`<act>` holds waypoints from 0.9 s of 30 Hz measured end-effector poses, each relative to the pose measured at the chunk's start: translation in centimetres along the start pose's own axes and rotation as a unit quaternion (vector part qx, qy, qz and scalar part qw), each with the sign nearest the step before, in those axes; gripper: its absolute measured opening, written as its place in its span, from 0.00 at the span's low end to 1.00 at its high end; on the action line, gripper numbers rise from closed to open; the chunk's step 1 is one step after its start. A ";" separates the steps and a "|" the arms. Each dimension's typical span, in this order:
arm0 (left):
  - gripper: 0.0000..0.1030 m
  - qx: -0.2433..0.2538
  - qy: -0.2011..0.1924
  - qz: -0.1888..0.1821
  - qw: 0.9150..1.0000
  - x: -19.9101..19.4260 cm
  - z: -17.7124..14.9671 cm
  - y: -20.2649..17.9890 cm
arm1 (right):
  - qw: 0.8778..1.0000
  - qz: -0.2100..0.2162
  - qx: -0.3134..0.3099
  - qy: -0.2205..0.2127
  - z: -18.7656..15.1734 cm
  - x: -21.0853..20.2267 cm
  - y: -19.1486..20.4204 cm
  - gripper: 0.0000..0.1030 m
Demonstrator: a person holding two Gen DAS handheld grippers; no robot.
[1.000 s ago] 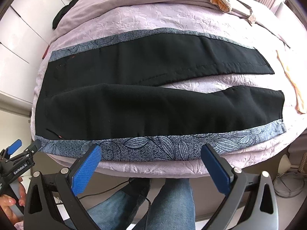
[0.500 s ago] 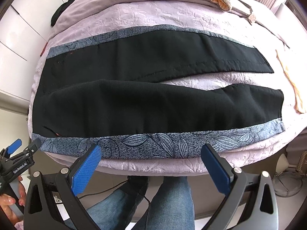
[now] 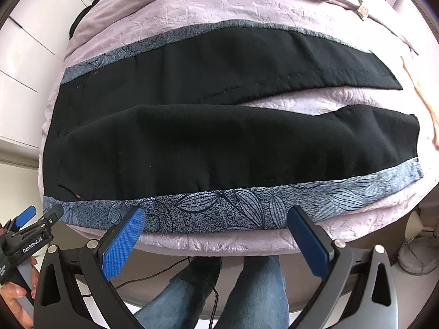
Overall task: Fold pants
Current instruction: 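Move both tools over the black pants toward the grey-lined edge, then grasp the grey patterned edge of the pants with both grippers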
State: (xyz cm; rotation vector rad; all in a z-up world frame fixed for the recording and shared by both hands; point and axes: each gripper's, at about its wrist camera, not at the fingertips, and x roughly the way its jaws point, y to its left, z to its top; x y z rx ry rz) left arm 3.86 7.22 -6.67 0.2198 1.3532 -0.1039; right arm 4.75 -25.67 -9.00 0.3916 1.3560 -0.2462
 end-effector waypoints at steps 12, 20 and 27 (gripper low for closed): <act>1.00 -0.032 -0.021 -0.074 0.996 1.1 -0.3 2.7 | 0.964 0.262 0.047 0.025 -1.1 3.8 0.6 1.00; 0.77 -0.079 0.004 -0.170 0.982 2.2 -2.5 5.4 | 0.914 0.380 0.073 0.125 -4.6 10.6 3.0 0.48; 0.77 -0.091 0.019 -0.203 0.975 2.5 -4.2 5.7 | 0.905 0.392 0.123 0.112 -4.9 12.4 2.0 0.48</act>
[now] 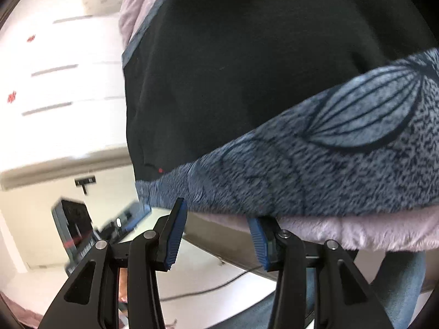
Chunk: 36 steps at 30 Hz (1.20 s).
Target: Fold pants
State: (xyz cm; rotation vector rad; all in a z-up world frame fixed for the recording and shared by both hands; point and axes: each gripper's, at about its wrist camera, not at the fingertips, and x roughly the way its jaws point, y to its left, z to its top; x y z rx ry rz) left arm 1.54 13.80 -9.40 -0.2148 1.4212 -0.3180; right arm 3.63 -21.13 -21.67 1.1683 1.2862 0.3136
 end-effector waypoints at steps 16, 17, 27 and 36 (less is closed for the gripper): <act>0.77 -0.117 -0.034 -0.122 0.985 -0.4 2.6 -0.2 | 0.989 0.134 -0.023 -0.060 1.0 -4.3 6.1 0.42; 0.68 -0.131 -0.041 -0.120 0.983 -0.4 3.2 0.6 | 0.989 0.131 -0.023 -0.057 0.9 -4.4 5.8 0.42; 0.19 -0.051 -0.027 -0.061 0.996 -0.1 4.7 0.7 | 0.980 0.127 0.122 -0.093 0.8 -4.9 -3.2 0.03; 0.20 0.060 -0.131 -0.067 0.987 -6.6 13.5 -5.7 | 0.987 0.071 -0.070 -0.125 7.8 -11.9 8.6 0.03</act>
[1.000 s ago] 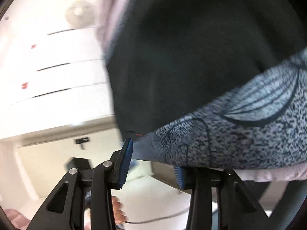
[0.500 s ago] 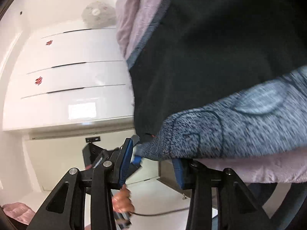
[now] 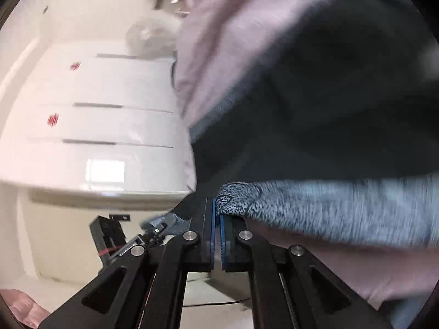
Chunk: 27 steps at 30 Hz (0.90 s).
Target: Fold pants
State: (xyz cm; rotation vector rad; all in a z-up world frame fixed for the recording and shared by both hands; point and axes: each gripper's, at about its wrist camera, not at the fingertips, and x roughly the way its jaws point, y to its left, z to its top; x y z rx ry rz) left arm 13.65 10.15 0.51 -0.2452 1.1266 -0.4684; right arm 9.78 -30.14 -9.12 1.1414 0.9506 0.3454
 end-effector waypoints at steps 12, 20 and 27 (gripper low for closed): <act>0.65 0.040 -0.029 0.196 0.979 16.3 10.6 2.4 | 0.991 -0.092 -0.058 0.080 17.6 10.8 -4.3 0.07; 0.65 0.096 -0.011 0.219 0.971 12.3 9.1 0.5 | 0.990 -0.101 -0.057 0.079 17.7 9.7 -4.0 0.74; 0.65 0.198 0.067 0.061 0.976 12.0 3.2 -11.0 | 0.991 -0.130 -0.039 -0.016 9.7 -4.9 -3.5 0.74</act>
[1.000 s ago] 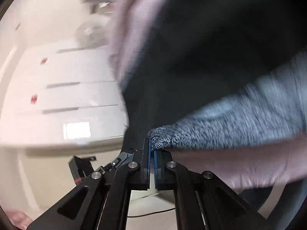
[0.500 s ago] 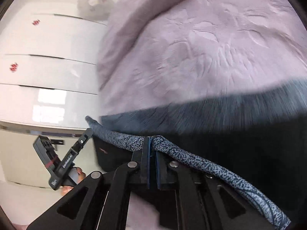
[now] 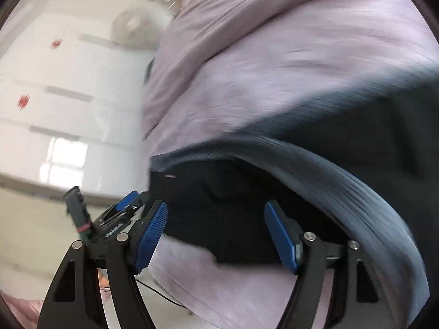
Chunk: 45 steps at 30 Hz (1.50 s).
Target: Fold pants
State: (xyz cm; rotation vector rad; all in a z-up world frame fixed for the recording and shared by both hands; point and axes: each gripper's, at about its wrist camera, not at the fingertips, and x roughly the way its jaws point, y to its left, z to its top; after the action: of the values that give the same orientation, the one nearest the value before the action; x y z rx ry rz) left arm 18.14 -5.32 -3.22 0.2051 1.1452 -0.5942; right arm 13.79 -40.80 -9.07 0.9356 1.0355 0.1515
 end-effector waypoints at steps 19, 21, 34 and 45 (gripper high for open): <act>0.65 0.036 0.169 -0.196 0.965 9.9 -0.8 -28.4 | 0.925 0.028 0.373 -0.070 -18.5 -16.9 -26.4 0.11; 0.65 0.032 0.150 -0.192 0.969 9.4 0.1 -29.0 | 0.929 0.032 0.362 -0.073 -17.5 -16.8 -26.0 0.11; 0.65 0.010 0.016 -0.065 0.998 10.3 12.8 -29.2 | 0.975 0.094 0.174 -0.105 10.9 -23.0 -26.7 0.15; 0.66 -0.026 0.013 0.039 0.999 9.1 8.9 -25.9 | 0.982 -0.122 0.097 -0.103 12.3 -23.8 -28.0 0.54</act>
State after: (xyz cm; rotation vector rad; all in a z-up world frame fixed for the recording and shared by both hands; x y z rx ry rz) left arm 13.77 -33.86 -4.03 0.2135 1.1719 -0.4937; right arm 2.17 -77.75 -11.26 0.9693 0.9737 -0.2508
